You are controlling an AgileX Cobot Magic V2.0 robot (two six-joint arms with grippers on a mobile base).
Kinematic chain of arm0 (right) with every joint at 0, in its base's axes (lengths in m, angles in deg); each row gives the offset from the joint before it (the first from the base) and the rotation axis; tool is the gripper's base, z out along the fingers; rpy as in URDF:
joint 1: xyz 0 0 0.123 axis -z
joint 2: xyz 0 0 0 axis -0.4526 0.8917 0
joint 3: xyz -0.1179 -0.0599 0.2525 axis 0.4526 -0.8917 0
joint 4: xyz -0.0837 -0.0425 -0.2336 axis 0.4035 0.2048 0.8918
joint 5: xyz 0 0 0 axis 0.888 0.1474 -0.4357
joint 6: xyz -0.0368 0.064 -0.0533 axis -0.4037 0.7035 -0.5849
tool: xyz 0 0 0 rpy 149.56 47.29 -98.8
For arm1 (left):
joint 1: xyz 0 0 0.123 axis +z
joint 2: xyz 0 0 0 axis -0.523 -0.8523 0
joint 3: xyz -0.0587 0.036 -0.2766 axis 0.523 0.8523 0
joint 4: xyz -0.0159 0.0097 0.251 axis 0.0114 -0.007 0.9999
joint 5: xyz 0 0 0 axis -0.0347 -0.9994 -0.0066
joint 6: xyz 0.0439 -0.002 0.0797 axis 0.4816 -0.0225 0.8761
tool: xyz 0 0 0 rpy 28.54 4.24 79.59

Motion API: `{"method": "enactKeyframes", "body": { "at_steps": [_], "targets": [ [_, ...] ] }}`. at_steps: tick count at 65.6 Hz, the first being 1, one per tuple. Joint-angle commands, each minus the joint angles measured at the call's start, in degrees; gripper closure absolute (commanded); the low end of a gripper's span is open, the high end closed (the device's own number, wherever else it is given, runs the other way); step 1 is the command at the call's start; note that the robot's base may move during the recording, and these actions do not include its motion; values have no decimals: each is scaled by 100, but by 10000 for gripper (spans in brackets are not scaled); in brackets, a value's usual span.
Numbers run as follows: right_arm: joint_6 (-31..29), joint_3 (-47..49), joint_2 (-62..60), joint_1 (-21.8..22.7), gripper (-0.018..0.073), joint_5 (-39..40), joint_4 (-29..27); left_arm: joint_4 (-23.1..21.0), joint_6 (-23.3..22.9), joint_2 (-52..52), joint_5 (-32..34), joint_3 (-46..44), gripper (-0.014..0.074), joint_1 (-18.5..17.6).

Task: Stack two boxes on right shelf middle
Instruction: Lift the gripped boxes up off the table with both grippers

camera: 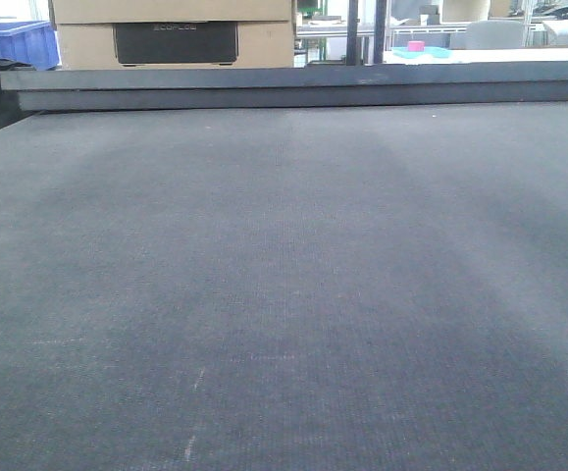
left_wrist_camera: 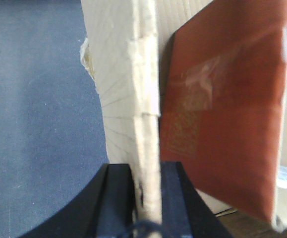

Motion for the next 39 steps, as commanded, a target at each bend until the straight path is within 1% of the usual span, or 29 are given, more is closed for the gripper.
{"method": "enactKeyframes", "body": {
  "at_steps": [1, 22, 39],
  "targets": [
    [-81, 80, -73, 56, 712, 159, 142, 159, -1, 62, 197, -91, 708, 39],
    [-81, 80, -73, 56, 712, 425, 142, 175, -1, 59, 209, -91, 708, 39],
    [-81, 80, -73, 56, 712, 480, 142, 175, -1, 59, 243, -91, 708, 39]
  ]
}}
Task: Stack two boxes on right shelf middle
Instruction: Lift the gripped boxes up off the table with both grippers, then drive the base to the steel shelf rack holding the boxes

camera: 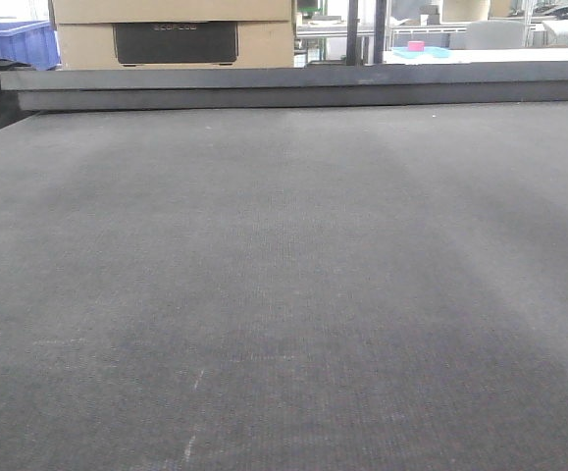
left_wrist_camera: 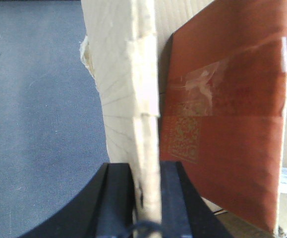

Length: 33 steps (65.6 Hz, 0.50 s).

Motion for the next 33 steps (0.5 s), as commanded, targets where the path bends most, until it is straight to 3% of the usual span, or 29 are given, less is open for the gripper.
{"method": "enactKeyframes", "body": {
  "at_steps": [1, 33],
  "targets": [
    [-71, 80, -73, 56, 712, 356, 142, 165, -1, 69, 220, -91, 708, 39],
    [-71, 80, -73, 56, 712, 366, 142, 165, -1, 69, 220, -91, 708, 39]
  ]
}}
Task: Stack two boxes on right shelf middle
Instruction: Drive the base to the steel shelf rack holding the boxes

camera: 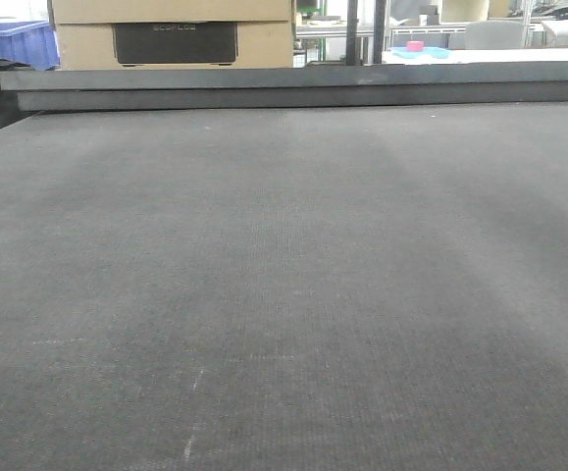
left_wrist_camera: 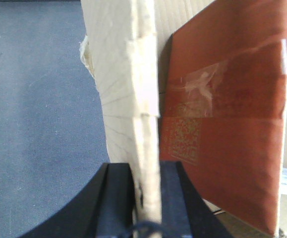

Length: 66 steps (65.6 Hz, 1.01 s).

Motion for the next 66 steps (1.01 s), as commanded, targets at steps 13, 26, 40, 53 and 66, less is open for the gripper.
{"method": "enactKeyframes", "body": {
  "at_steps": [13, 26, 40, 53, 66],
  "targets": [
    [-71, 80, -73, 56, 712, 354, 142, 154, -1, 69, 211, -91, 708, 39],
    [-71, 80, -60, 56, 712, 353, 142, 154, -1, 69, 211, -91, 708, 39],
    [-71, 80, -60, 56, 712, 353, 142, 154, -1, 69, 211, -91, 708, 39],
    [-71, 80, -60, 56, 712, 353, 142, 154, -1, 69, 211, -91, 708, 39],
    [-71, 80, -60, 56, 712, 353, 142, 154, -1, 69, 211, -91, 708, 39]
  ]
}}
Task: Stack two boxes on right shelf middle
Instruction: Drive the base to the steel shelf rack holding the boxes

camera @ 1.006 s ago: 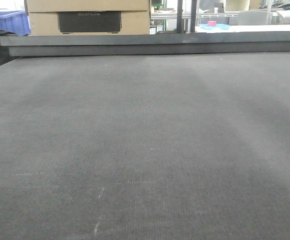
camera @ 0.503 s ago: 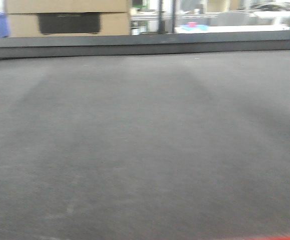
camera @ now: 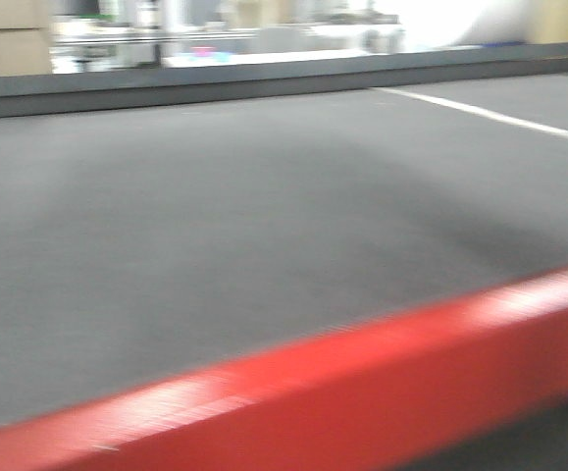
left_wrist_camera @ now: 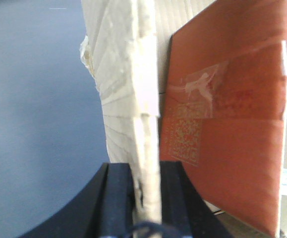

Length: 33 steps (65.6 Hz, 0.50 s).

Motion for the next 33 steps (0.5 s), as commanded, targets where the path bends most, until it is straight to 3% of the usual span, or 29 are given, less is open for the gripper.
{"method": "enactKeyframes", "body": {
  "at_steps": [1, 33],
  "targets": [
    [-71, 80, -70, 56, 712, 332, 153, 143, -1, 69, 206, -87, 708, 39],
    [-71, 80, -70, 56, 712, 332, 153, 143, -1, 69, 206, -87, 708, 39]
  ]
}}
